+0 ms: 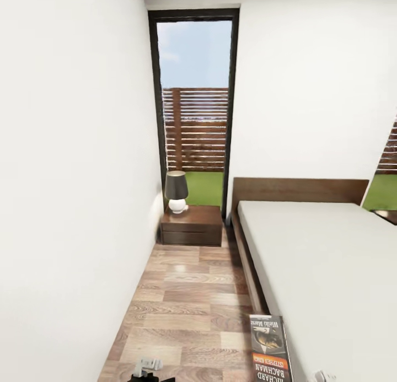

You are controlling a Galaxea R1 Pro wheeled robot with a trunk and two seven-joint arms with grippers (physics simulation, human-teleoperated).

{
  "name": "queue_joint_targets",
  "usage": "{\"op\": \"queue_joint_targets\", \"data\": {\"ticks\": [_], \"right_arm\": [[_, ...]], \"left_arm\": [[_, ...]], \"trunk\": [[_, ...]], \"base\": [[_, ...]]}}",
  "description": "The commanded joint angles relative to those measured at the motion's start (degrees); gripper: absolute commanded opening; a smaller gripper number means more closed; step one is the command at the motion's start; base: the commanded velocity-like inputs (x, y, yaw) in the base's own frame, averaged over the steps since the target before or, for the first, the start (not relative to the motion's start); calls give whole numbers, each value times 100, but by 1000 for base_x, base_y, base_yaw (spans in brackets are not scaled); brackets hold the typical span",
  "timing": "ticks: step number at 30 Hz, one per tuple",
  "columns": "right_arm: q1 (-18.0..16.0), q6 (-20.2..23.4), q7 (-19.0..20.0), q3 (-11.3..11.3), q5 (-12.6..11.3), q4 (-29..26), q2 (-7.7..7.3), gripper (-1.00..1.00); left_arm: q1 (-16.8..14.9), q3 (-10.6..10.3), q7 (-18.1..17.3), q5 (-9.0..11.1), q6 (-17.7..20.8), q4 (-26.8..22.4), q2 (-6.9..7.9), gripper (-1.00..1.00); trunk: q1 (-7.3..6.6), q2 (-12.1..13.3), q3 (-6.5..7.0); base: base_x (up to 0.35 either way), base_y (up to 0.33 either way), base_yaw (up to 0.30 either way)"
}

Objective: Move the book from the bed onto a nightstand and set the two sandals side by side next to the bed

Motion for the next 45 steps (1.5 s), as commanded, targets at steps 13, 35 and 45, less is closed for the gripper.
{"op": "queue_joint_targets", "data": {"ticks": [13, 35, 45], "right_arm": [[-7, 61, 6, 17, -73, -4, -4, -100], [-7, 61, 1, 9, -73, -4, -4, -100], [-7, 61, 1, 8, -73, -4, -4, -100]], "left_arm": [[-3, 42, -26, -25, -12, 0, -2, 100], [-3, 42, -26, -25, -12, 2, -2, 100], [-3, 42, -26, -25, -12, 0, -2, 100]], "trunk": [[2, -8, 10], [2, -8, -151], [2, -8, -241]], "base": [[0, 0, -180], [0, 0, -1], [0, 0, 0]]}}
